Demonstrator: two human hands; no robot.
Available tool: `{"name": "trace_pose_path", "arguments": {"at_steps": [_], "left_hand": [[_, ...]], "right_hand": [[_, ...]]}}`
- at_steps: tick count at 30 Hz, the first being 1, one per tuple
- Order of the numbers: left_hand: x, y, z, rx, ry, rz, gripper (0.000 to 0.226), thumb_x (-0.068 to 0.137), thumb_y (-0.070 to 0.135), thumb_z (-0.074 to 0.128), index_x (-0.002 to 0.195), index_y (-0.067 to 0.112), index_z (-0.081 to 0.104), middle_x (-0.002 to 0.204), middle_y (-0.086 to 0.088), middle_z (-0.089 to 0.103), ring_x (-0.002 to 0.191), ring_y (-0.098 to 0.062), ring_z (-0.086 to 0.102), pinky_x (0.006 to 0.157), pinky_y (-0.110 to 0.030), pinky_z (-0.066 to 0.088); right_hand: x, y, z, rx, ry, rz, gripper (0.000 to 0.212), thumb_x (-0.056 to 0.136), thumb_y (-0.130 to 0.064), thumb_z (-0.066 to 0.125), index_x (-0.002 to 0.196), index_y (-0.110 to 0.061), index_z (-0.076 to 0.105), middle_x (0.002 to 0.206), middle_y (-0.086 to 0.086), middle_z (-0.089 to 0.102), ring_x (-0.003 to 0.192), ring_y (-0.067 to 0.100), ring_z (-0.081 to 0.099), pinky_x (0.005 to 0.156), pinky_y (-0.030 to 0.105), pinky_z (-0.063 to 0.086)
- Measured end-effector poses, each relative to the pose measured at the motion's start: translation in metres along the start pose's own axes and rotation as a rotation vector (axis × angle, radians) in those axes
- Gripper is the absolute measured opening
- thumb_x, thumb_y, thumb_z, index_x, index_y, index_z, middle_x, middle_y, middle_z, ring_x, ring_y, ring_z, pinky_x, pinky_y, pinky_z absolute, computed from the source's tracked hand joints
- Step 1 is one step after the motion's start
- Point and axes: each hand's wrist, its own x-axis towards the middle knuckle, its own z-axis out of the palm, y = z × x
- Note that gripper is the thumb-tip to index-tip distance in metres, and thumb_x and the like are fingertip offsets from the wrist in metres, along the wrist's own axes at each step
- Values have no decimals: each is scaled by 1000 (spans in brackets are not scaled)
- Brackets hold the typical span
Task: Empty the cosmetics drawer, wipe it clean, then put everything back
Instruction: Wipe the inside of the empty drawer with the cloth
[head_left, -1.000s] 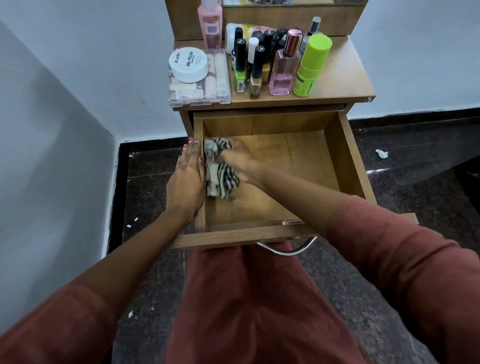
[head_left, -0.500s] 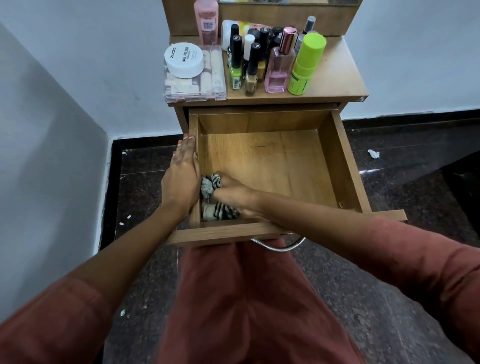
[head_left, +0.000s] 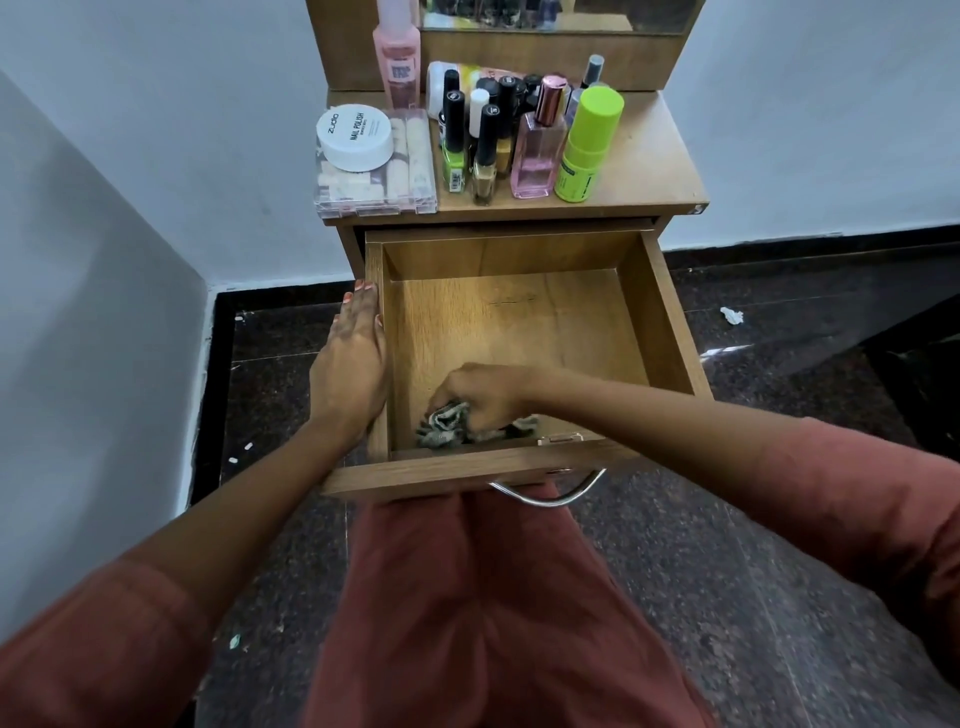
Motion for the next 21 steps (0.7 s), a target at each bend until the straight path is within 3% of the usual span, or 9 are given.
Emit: {"name": "trace_pose_path", "arguments": {"at_steps": [1,3,4,6,8,10,14,17,21], "left_hand": [[0,0,0,-4,-1,1,45,100,19,24,144,13,25,152,-6,25,141,-19,23,110,-41,33],[0,0,1,-14,1,-5,45,100,18,24,144,12,25,152,-6,25,141,-19,23,110,-41,33],[0,0,1,-15,3,-8,45,100,18,24,144,12,25,152,-6,25,141,-19,23,110,-41,33],[-1,1,1,-13,7,-8,45,100,17,25,144,12,26,152,-7,26,141,-20,24,108,-41,34],[-1,2,1,-12,6,-14,44,99,17,25,143,12,27,152,-7,27,140,-20,25,106,-43,36],[0,3,0,-10,-1,-24,44,99,18,26,143,12,27,151,-7,27,140,-21,26,103,-45,38],[1,3,-1,-7,-6,-25,44,99,18,25,143,12,28,151,-8,28,139,-23,28,103,-45,38],[-1,5,-2,-8,-4,-21,44,99,17,26,143,11,28,151,-7,28,140,-21,26,104,-43,37],[0,4,-3,-10,4,-3,44,99,16,26,143,10,28,151,-7,28,140,-20,25,104,-43,36]], "right_hand": [[-3,7,-2,-46,-22,21,39,74,7,48,110,0,61,108,15,66,98,26,60,84,32,52],[-13,17,-7,-50,-61,77,27,79,4,50,102,-1,63,92,7,64,77,16,58,61,7,46],[-16,18,-7,-24,-74,97,19,80,3,51,92,-4,64,82,4,61,67,10,53,52,4,39],[-15,11,-5,19,-77,102,23,80,4,49,69,-15,57,69,-1,55,62,8,48,50,7,37],[-2,0,2,73,-75,85,23,81,4,46,70,-15,54,72,1,55,69,13,49,60,18,40],[13,-12,6,91,-64,67,16,79,6,43,76,-5,54,77,9,55,71,18,49,60,24,39],[23,-20,6,107,-86,67,26,79,12,39,63,-7,46,62,2,44,59,13,41,46,14,33],[22,-24,7,32,-102,86,18,84,9,36,89,6,52,74,6,45,77,20,44,52,20,35],[22,-31,14,39,14,88,20,84,7,39,69,-5,47,77,4,48,75,18,46,50,18,36]]}}
